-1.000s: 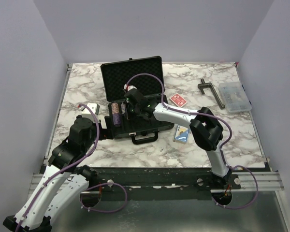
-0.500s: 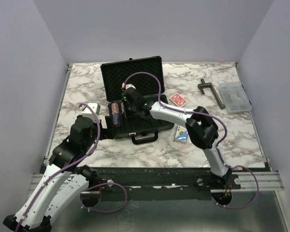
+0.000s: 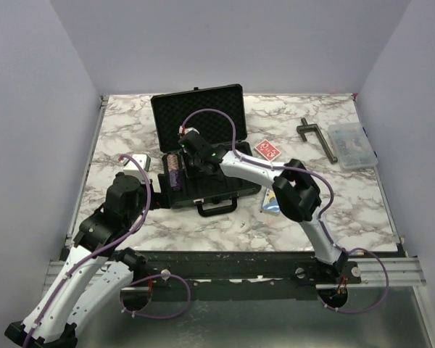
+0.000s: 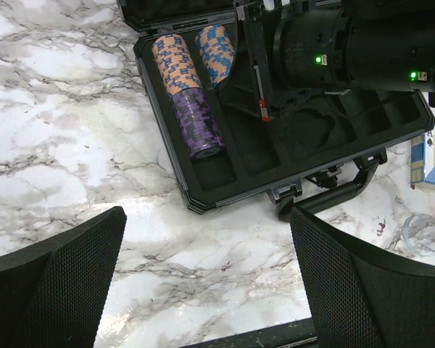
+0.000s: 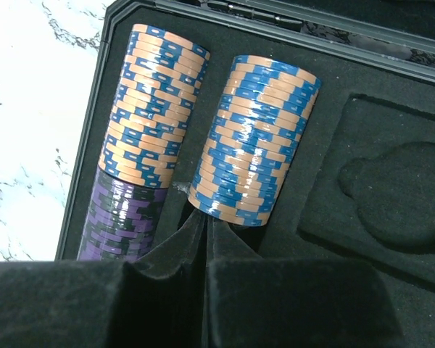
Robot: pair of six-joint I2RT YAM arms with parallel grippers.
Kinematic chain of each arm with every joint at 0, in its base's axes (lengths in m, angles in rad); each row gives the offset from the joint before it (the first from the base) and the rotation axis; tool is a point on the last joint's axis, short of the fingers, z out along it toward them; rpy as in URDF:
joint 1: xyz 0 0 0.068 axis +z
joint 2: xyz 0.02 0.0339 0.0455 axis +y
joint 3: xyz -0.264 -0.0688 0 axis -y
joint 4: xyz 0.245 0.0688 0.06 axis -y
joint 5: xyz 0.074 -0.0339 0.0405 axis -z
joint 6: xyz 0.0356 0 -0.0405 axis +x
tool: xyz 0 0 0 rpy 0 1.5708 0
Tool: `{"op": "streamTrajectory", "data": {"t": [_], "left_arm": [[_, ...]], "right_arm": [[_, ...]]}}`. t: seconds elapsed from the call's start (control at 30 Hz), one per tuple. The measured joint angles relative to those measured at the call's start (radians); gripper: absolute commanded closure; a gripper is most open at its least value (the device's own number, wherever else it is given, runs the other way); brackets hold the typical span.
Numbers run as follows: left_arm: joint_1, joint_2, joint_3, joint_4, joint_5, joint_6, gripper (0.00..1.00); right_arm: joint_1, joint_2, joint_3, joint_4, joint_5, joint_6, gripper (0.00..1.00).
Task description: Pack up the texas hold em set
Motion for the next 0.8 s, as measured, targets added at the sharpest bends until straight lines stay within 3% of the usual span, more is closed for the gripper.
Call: {"op": "streamTrajectory", "data": {"t": [0.23,0.57,0.8], "left_arm": [[0.000,0.000,0.000,0.000,0.000,0.001,0.05],[0.000,-0.005,0.000,0.000,0.001,0.005,0.04],[0.000,-0.009,0.000,0.000,0.006,0.010,0.01]], "right_arm": [[-0.019,-0.092,-0.087,0.003,-0.014,-0.007,0.60],[-0.031,-0.482,-0.258,-0.005,0.043,-0.018,0.36],[-0.031,-0.662,-0.427,-0.057,0.158,-0.013,0.12]]}}
